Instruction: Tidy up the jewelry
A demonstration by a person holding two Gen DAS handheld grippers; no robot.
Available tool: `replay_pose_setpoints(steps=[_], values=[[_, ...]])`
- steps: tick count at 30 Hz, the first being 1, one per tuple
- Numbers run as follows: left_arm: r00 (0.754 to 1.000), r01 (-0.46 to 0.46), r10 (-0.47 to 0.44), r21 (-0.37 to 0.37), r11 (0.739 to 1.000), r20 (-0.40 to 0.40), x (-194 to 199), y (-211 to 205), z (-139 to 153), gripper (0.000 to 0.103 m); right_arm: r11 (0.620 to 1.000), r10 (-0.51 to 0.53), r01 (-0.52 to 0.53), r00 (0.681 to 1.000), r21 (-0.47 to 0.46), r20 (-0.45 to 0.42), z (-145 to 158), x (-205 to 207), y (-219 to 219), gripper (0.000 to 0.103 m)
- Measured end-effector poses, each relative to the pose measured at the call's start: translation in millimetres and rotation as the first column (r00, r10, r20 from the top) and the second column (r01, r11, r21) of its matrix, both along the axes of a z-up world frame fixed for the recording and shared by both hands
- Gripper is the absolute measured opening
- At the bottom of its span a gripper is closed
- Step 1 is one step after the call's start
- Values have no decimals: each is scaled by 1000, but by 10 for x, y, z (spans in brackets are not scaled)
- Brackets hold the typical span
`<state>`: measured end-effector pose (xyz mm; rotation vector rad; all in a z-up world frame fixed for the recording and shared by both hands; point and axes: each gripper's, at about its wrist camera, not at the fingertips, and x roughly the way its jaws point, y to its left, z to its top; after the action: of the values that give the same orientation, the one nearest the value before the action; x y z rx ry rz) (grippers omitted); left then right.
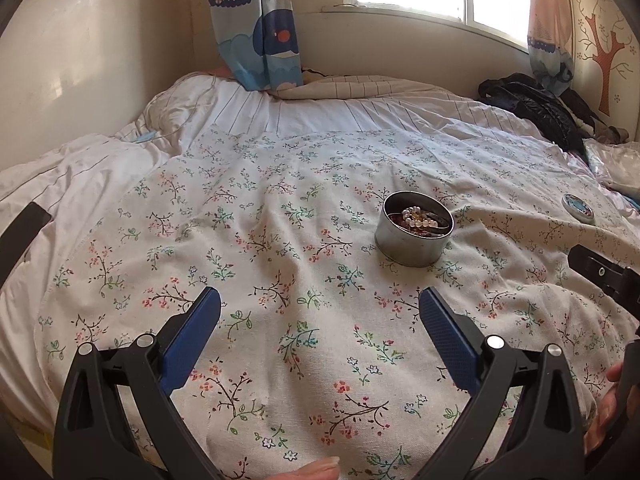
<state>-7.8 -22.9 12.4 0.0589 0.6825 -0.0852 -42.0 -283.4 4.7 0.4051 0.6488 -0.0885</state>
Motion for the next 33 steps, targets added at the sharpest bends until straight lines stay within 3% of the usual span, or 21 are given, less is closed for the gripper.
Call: replay_pose_setpoints(steps=[18,23,30,33], values=[[1000,-10,10,44,999,-8,3,-75,-45,95,1000,2,-2,1000,-18,6,7,-14,35,96],[999,-14,17,70,997,-50,76,-111,-106,96,999,7,-7,1000,-39,1,19,-5,73,96],[1000,-6,7,95,995,-10,-10,-152,-91,96,999,-2,2,1000,-37,7,23,-32,63,96],[997,26,-17,120,992,-77,27,-235,-164,96,999,-9,9,1000,-42,18,40,-57,60,96]])
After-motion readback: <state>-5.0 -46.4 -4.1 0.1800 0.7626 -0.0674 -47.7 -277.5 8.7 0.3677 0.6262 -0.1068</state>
